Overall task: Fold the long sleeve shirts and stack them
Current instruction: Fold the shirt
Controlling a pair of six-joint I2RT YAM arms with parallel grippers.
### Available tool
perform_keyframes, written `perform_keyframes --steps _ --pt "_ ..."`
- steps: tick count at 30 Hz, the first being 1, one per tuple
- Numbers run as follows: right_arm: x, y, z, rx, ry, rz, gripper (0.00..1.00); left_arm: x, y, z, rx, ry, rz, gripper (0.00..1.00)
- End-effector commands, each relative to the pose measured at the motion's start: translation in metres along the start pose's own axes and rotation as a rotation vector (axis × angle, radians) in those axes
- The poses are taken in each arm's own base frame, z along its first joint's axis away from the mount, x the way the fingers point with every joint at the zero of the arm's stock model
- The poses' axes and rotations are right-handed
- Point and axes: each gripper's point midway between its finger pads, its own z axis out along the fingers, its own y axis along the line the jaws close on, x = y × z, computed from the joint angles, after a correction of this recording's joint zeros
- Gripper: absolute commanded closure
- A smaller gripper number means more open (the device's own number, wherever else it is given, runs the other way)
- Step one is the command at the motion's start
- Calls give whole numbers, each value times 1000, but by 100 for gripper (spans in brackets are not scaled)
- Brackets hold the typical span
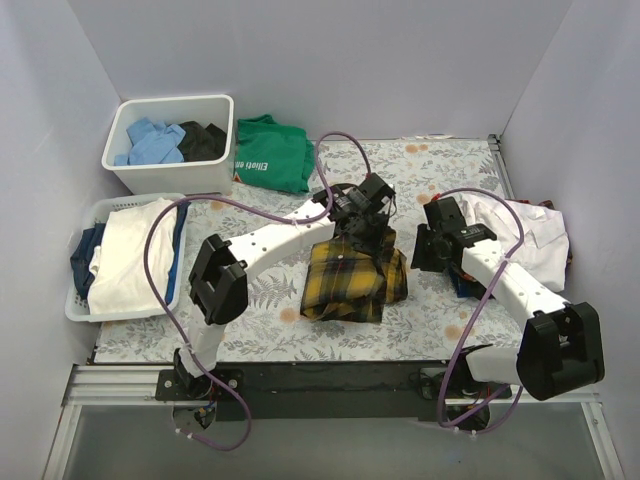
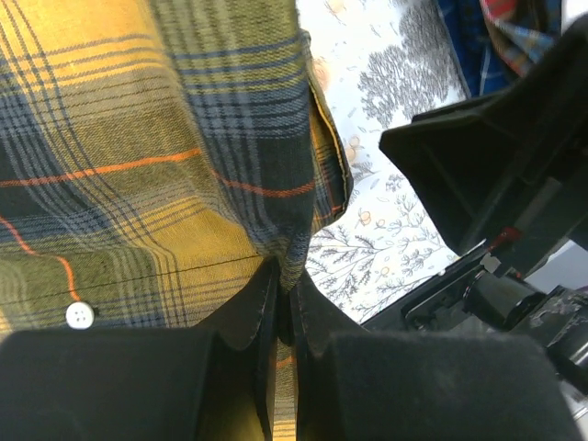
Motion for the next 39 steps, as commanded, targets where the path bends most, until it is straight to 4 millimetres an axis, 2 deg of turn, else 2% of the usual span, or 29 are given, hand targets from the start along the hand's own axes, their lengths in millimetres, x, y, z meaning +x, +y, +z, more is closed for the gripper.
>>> perform_keyframes --steps 1,3,7,8,10,12,14,15,16,18,19,20,21,22,24,25,27,28,29,30,33,37,39 --pt "5 -2 4 -10 26 31 65 13 -22 -3 50 35 72 100" --pt "6 0 7 -20 39 33 65 26 -21 6 51 73 83 100" --pt "6 0 10 -24 43 42 65 44 -33 24 93 108 130 96" --pt "6 0 11 -24 46 45 65 51 -33 33 96 129 144 93" --pt "5 -2 12 -20 50 56 65 66 -45 42 142 167 186 74" --pt "2 -3 12 -23 46 70 67 73 -49 49 145 186 205 73" --pt "-7 -2 3 -21 11 87 67 63 -48 41 103 135 217 71" --pt "-13 -5 -1 -6 -16 93 67 49 -50 25 102 80 221 70" --pt "-18 -6 -6 0 -42 99 67 34 -45 16 71 28 214 66" --pt "-34 -6 -21 -2 -119 105 67 16 -45 -7 72 -26 202 55" --pt "-38 -5 -26 -6 -141 104 67 4 -48 -27 87 -71 191 50" --pt "-44 -4 -33 -15 -168 98 67 -3 -49 -37 86 -102 185 43" --pt "-51 -1 -38 -24 -188 90 67 -7 -52 -47 100 -127 183 41" --pt "-56 3 -41 -38 -196 81 67 -12 -57 -67 127 -166 178 39" --pt "-59 13 -38 -85 -177 35 66 -7 -53 -72 136 -175 149 33" --pt "-66 21 -40 -114 -190 18 66 -3 -51 -73 137 -173 142 32" --pt "-66 34 -31 -177 -147 -19 65 18 -37 -64 112 -118 113 34" --pt "-70 41 -31 -204 -143 -44 65 27 -33 -59 107 -90 107 37" --pt "-68 45 -20 -212 -102 -56 65 37 -26 -53 94 -59 102 40" --pt "-66 51 -18 -244 -75 -64 65 57 -16 -42 81 0 90 47" --pt "-65 60 -3 -274 -27 -80 65 90 4 -27 61 81 91 54" --pt "-68 65 16 -283 3 -83 65 106 20 -10 25 108 121 57" --pt "-73 68 28 -283 11 -85 65 107 21 -1 30 108 127 57"
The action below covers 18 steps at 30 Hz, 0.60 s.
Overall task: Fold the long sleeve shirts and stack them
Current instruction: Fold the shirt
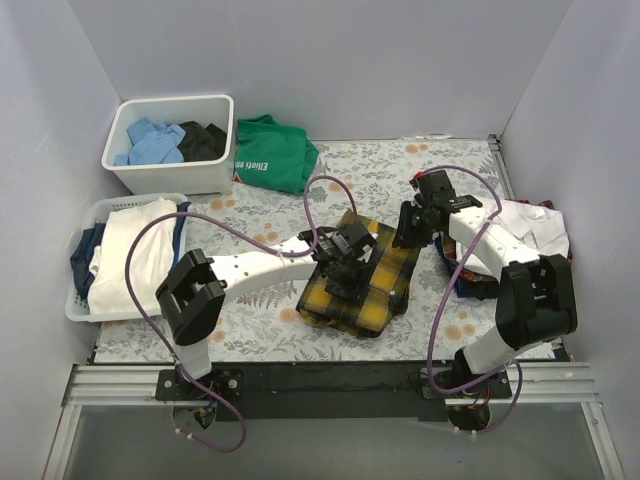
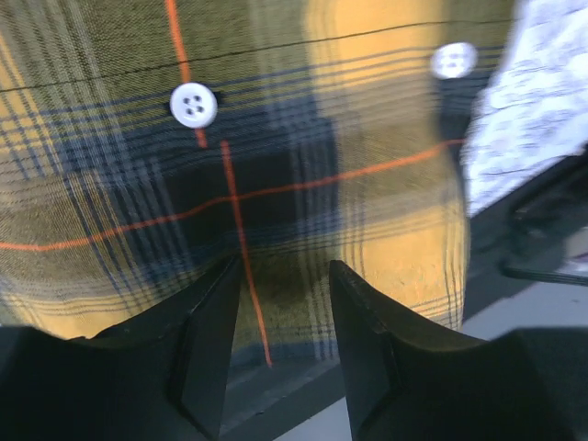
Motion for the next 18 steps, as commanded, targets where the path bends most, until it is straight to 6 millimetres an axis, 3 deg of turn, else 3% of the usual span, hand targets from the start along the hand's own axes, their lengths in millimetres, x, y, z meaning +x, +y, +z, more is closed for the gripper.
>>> perform_keyframes --steps 1,11,15,18 --pt "-31 20 8 -74 -51 -42 65 0 -2 11 26 -13 32 57" --pt "-50 22 83 -96 64 -28 66 29 2 61 1 113 115 53" --pt "-59 29 104 -131 93 -29 66 41 5 73 -10 166 135 52" --pt "-73 37 113 -146 93 -50 66 32 3 70 -20 144 134 52"
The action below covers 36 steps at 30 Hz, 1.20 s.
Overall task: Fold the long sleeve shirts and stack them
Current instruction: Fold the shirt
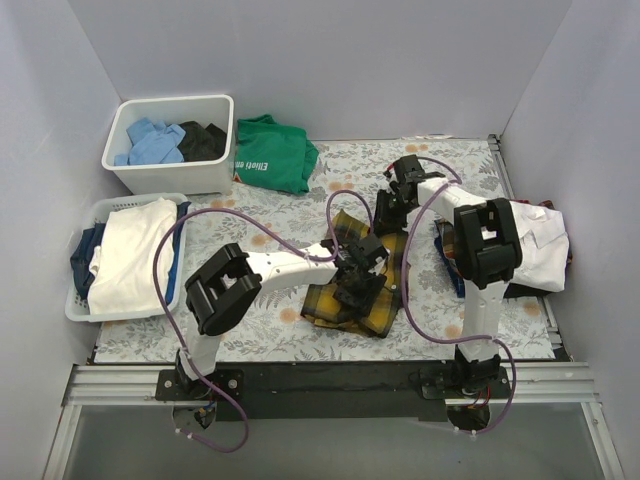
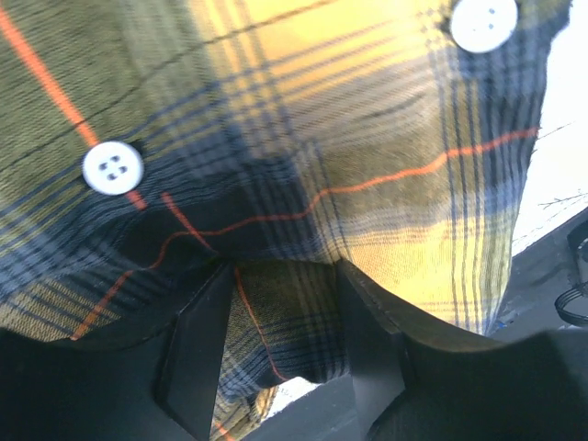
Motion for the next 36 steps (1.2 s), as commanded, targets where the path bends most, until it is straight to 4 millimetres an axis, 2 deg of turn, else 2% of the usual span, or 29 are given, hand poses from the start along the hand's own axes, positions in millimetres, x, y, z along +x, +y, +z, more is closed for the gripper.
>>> perform_keyframes --steps 1,3,4,5,6,7,8,10,11,13,14,15,16,18,23,24,25,27,28,31,33,36 --pt "-42 21 4 -49 -71 -74 66 -2 -1 1 -33 10 37 50" --pt "-57 30 -6 -60 -107 -98 66 -15 3 -11 -74 -23 36 47" --pt "-63 33 -12 -60 -130 -107 65 -38 -2 -27 -75 -89 38 46" --pt "-72 40 -28 -63 -175 -125 64 -49 -3 -38 -75 -120 40 45" --pt "-83 41 -40 -45 -219 -130 60 -61 5 -49 -104 -153 25 44" --pt "-90 46 -51 -48 -250 -134 57 -83 -3 -73 -82 -229 21 42" --pt "-98 53 -70 -52 -298 -141 56 -94 -3 -85 -74 -261 21 37" --pt "-110 55 -94 -54 -355 -139 54 -116 3 -113 -62 -336 3 32" --pt "-115 56 -112 -60 -393 -133 53 -127 3 -124 -46 -368 15 31" --pt "-115 56 -130 -55 -420 -123 53 -138 18 -134 -46 -392 2 28" --pt "-115 51 -137 -40 -430 -114 53 -140 24 -132 -46 -388 7 28" --pt "-109 46 -136 -28 -420 -108 53 -146 40 -131 -69 -397 20 28" --pt "-105 46 -146 -19 -434 -107 53 -146 43 -126 -52 -378 38 28" --pt "-98 36 -154 22 -448 -96 53 -148 59 -112 -63 -347 101 28" --pt "-66 19 -177 89 -469 -58 53 -162 72 -93 -95 -363 195 26" --pt "-62 17 -180 97 -469 -56 53 -164 80 -84 -133 -355 192 26" --pt "-59 18 -190 97 -490 -55 53 -166 81 -79 -136 -345 191 26" --pt "-47 12 -190 109 -478 -32 53 -171 79 -70 -129 -328 197 27" --pt "-44 12 -196 110 -490 -32 53 -169 70 -67 -78 -312 206 28" --pt "-31 4 -199 131 -479 -13 53 -165 60 -60 -35 -305 244 28" --pt "-24 -1 -197 142 -468 0 53 -161 60 -53 -43 -297 278 28" --pt "-16 -5 -197 153 -461 5 53 -151 73 -35 -83 -250 293 28"
